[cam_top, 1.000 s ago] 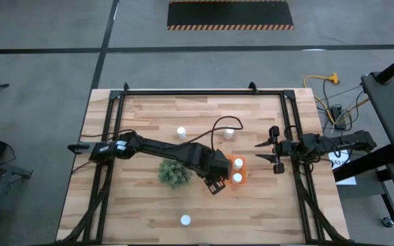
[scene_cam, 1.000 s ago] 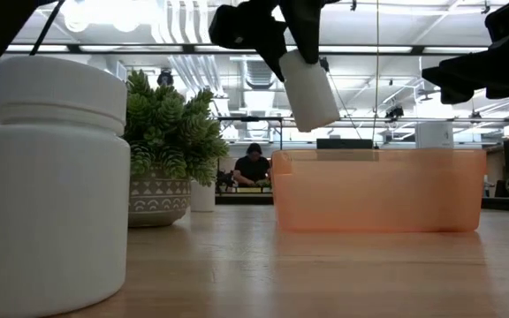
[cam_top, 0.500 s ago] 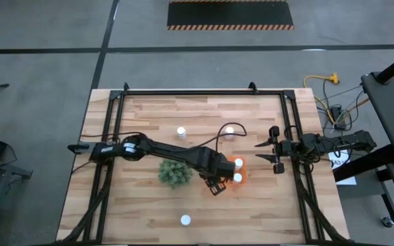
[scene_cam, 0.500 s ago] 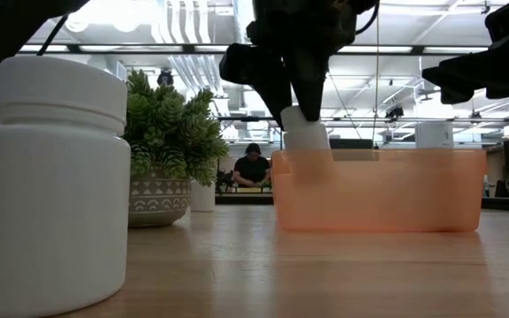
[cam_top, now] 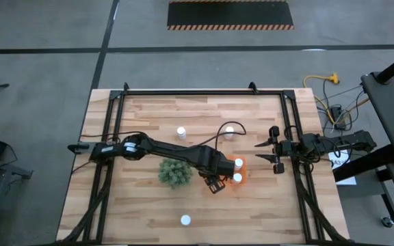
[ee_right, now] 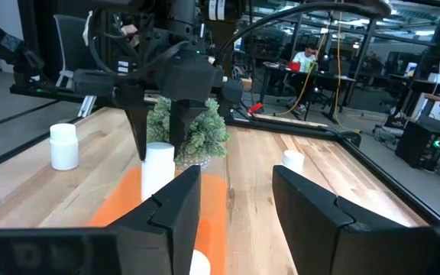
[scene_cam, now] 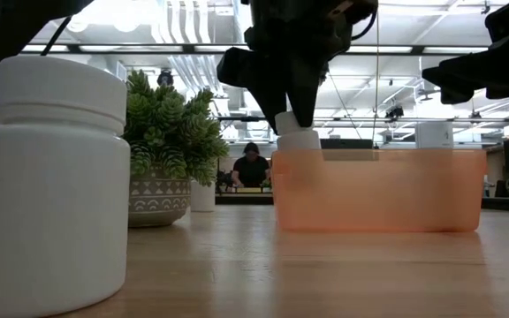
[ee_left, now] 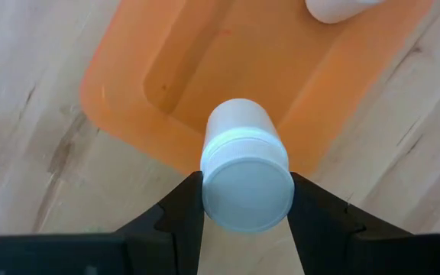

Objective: Pick and place pill bottles into a basket
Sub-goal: Put the white pill bottle into the orange bin

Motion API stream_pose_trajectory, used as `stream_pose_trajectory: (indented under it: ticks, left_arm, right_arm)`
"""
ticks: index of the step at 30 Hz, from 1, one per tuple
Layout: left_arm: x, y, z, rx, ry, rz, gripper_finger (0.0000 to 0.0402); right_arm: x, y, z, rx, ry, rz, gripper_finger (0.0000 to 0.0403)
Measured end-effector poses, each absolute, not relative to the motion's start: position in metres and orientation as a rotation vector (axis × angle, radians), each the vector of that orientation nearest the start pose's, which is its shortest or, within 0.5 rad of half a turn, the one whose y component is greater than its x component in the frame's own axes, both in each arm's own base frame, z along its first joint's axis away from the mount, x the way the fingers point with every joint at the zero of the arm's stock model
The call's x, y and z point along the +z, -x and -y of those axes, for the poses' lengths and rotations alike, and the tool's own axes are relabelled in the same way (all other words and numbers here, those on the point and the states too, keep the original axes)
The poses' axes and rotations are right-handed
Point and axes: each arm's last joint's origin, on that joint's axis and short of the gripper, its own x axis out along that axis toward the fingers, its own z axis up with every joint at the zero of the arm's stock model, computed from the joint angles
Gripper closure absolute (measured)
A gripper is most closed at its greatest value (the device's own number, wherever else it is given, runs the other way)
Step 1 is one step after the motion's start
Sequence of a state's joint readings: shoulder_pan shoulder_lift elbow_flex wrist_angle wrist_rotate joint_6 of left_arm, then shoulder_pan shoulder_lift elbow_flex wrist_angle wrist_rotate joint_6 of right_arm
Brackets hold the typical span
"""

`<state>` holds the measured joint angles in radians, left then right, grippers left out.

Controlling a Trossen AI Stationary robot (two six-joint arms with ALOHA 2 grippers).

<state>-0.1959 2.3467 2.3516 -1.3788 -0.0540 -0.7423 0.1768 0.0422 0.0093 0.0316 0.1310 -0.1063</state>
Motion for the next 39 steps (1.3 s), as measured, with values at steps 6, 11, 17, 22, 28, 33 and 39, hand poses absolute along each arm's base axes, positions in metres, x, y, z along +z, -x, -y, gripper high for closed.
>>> stream_pose_trajectory:
  ticks: [6, 11, 17, 22, 28, 33, 39]
  left_arm:
    - [0.254, -0.461, 0.09, 0.368, 0.446, -1.345, 0.026]
    - [0.251, -0.462, 0.091, 0.364, 0.449, -1.354, 0.026]
    - [0.251, -0.462, 0.091, 0.364, 0.449, -1.354, 0.026]
    - [0.25, -0.462, 0.091, 0.364, 0.448, -1.355, 0.026]
    - [0.24, -0.465, 0.092, 0.348, 0.45, -1.387, 0.026]
    - [0.23, -0.469, 0.093, 0.334, 0.44, -1.407, 0.026]
    - [0.223, -0.471, 0.094, 0.325, 0.441, -1.424, 0.026]
  right_arm:
    - [0.166, -0.099, -0.014, 0.046, 0.107, 0.001, 0.0251]
    - [0.166, -0.099, -0.014, 0.046, 0.108, 0.002, 0.0247]
    - [0.166, -0.099, -0.014, 0.046, 0.106, 0.001, 0.0252]
    - [0.166, -0.099, -0.014, 0.046, 0.106, 0.001, 0.0255]
    - [0.166, -0.099, -0.014, 0.046, 0.108, 0.002, 0.0252]
    - [0.166, -0.099, -0.014, 0.046, 0.107, 0.002, 0.0255]
    - [0.166, -0.099, -0.014, 0.046, 0.107, 0.002, 0.0257]
